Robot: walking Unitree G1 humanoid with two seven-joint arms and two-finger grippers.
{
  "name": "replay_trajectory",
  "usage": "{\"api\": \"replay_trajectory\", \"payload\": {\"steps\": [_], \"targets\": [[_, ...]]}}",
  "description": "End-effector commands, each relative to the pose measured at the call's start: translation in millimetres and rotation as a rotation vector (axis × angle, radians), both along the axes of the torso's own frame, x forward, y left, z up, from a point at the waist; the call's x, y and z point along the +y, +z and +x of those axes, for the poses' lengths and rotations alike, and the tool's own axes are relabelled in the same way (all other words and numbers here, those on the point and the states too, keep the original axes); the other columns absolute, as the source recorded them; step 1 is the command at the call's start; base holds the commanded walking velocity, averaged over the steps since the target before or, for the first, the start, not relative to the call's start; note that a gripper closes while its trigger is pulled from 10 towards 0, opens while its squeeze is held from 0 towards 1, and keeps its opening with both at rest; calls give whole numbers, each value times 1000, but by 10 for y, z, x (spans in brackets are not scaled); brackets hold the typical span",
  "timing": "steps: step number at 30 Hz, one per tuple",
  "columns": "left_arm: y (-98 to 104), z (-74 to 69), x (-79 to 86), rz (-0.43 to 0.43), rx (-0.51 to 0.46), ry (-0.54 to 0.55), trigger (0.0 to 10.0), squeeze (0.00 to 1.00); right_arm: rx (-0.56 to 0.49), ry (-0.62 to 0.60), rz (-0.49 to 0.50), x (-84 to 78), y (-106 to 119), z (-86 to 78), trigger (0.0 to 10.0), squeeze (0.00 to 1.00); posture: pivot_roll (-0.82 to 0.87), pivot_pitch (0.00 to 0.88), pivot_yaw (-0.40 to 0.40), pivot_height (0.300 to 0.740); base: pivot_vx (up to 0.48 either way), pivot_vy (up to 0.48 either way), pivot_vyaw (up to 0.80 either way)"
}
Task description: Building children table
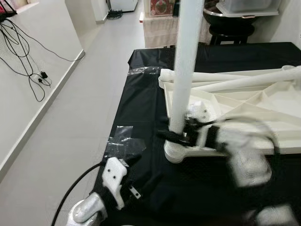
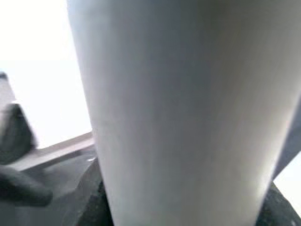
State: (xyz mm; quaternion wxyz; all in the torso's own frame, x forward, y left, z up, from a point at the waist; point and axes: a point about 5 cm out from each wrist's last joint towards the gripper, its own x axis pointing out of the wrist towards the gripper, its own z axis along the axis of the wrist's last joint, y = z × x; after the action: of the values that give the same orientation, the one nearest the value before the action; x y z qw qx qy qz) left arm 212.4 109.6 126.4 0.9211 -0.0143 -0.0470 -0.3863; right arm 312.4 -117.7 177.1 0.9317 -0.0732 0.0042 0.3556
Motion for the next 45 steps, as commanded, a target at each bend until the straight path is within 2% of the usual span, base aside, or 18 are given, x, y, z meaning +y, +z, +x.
{"api": "replay_trajectory", "payload": {"steps": [1, 2, 7, 8, 11, 12, 14, 15, 19, 20, 22, 23, 24, 25, 29, 36, 37, 45], "targets": [[-15, -31, 64, 33, -5, 24, 10000, 0, 204, -337, -127, -139, -541, -243, 0, 0, 48, 160, 103, 740, 0, 0, 0], [-12, -32, 78, 38, -7, 30, 10000, 0, 241, -340, -124, -53, -624, -424, 0, 0, 45, 156, 106, 740, 0, 0, 0], [-15, -11, 76, 39, -4, 25, 10000, 0, 255, -274, -99, -3, -598, -466, 0, 0, 49, 153, 103, 740, 0, 0, 0], [-19, 1, 63, 39, -2, 18, 10000, 0, 237, -278, -105, -32, -553, -382, 3451, 0, 54, 150, 97, 740, 0, 0, 0], [-21, 8, 54, 40, 0, 13, 10000, 0, 226, -280, -110, -50, -523, -330, 3451, 0, 54, 150, 97, 740, 0, 0, 0], [-25, 13, 52, 36, 2, 17, 10000, 0, 212, -254, -90, -35, -466, -260, 10000, 0, 55, 150, 94, 740, 0, 0, 0], [-30, 17, 50, 32, 5, 25, 10000, 0, 183, -200, -62, -8, -373, -180, 10000, 0, 58, 147, 89, 740, 0, 0, 0], [-33, 19, 48, 29, 6, 30, 10000, 0, 163, -160, -42, 12, -307, -133, 10000, 1000, 58, 147, 88, 740, 0, 0, 0], [-36, 18, 36, 26, 9, 35, 10000, 0, 123, -39, 13, 56, -146, -58, 10000, 1000, 64, 146, 83, 740, 0, 0, 0], [-37, 16, 28, 24, 10, 34, 10000, 0, 67, 86, 20, 81, -16, -26, 10000, 1000, 66, 146, 84, 740, 0, 0, 0], [-37, 16, 28, 24, 10, 34, 10000, 0, 67, 86, 20, 81, -16, -26, 10000, 1000, 66, 146, 84, 740, 0, 0, 0], [-37, 14, 21, 22, 12, 33, 10000, 0, 44, 191, 34, 99, 100, -17, 10000, 1000, 67, 147, 85, 740, 0, 0, 0], [-40, 11, 16, 21, 15, 29, 10000, 0, 13, 297, 8, 103, 189, -7, 10000, 0, 74, 148, 86, 740, 0, 0, 0], [-40, 11, 16, 21, 15, 29, 10000, 0, 13, 297, 8, 103, 189, -7, 10000, 0, 74, 148, 86, 740, 0, 0, 0], [-44, 4, 10, 20, 19, 20, 10000, 0, 23, 565, -59, 101, 293, 3, 10000, 0, 81, 148, 84, 740, 0, 0, 0], [-45, -9, 12, 20, 22, 18, 10000, 0, 54, 659, -29, 106, 357, 140, 10000, 0, 97, 153, 84, 740, 0, 0, 0], [-43, -14, 10, 20, 23, 19, 10000, 0, 74, 696, -17, 110, 357, 155, 0, 0, 100, 155, 87, 740, 0, 0, 0], [-37, -25, -2, 18, 23, 21, 10000, 0, 95, 722, -20, 15, 302, 207, 0, 0, 87, 161, 90, 740, 0, 0, 0]]}}
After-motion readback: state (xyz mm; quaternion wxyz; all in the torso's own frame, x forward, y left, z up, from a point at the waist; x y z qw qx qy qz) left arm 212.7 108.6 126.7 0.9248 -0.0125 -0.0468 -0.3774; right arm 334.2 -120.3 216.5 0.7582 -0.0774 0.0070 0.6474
